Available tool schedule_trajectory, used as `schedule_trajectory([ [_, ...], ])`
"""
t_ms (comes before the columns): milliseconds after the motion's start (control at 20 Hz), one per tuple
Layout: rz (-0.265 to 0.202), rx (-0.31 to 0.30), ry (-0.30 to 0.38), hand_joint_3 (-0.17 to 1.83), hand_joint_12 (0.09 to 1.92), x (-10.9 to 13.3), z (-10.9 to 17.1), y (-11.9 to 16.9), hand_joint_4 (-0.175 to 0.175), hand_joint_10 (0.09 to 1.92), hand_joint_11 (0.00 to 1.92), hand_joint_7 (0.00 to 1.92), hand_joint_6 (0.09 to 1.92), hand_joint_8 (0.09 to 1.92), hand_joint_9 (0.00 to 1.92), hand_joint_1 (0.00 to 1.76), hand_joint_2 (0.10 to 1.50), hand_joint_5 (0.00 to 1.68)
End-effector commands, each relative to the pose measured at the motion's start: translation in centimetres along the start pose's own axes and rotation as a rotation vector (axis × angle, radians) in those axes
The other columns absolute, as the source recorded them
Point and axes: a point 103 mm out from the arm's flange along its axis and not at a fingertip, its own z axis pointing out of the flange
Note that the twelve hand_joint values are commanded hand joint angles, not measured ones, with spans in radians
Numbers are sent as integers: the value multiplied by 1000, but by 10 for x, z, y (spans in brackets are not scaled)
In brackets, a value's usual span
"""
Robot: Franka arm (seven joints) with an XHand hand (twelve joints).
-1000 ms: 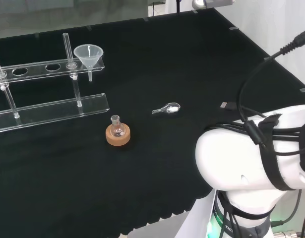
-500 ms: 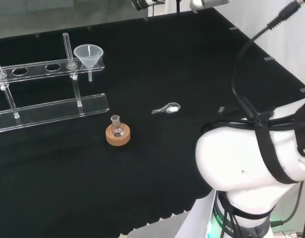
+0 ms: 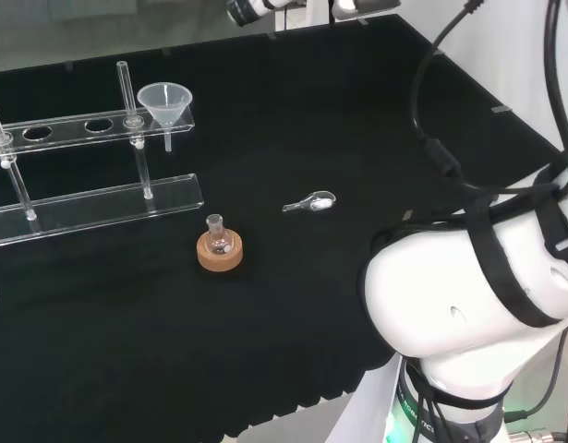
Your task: Pick up the funnel from the transparent funnel stand.
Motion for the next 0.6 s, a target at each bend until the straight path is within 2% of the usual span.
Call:
schedule_trajectory([
  [50,-42,-8,22,31,992,26,7,24,53,87,0,0,87,87,0,365,604,0],
  [300,-52,-25,32,31,997,41,22,38,52,87,0,0,87,87,0,368,608,0],
  [400,-57,-41,38,25,766,44,29,45,53,87,0,0,87,87,0,373,613,0],
  [450,-56,-48,40,20,470,46,33,50,56,87,0,0,87,87,0,375,615,0],
  [500,-56,-49,38,17,253,48,36,54,56,87,0,0,87,87,0,378,618,0],
  [550,-56,-43,35,15,127,50,39,58,56,87,0,0,87,87,0,380,620,0],
  [600,-55,-33,35,14,87,52,42,62,55,87,0,0,87,87,0,384,620,0],
])
